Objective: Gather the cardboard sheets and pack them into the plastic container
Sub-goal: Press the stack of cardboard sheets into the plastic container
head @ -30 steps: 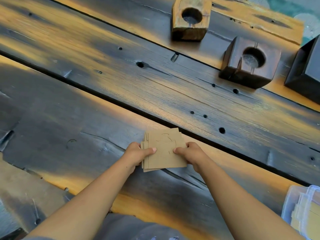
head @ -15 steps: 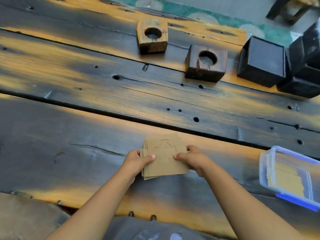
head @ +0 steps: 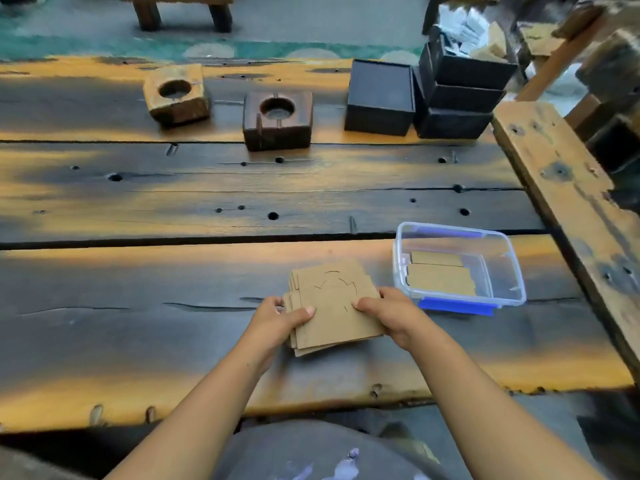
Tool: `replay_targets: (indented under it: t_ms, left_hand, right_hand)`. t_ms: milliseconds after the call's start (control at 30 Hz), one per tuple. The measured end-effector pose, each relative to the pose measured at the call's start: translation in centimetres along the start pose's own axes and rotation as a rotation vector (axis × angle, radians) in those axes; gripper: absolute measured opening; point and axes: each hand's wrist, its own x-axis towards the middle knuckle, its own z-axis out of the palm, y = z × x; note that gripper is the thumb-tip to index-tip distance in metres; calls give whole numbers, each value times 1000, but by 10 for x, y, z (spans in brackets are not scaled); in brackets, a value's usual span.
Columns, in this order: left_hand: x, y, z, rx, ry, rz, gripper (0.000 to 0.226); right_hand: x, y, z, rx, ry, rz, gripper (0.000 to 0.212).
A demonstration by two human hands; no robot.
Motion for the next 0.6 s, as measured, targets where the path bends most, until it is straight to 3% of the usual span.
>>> replay_targets:
  t_ms: [267,600]
  left_hand:
    - [-29,-18,123,159,-86,50,44]
    - [-40,-11,164,316,-143,55,47]
  right_hand:
    - [-35,63,-118,123,125,-25,40]
    - [-53,91,-159,244,105,-7,30]
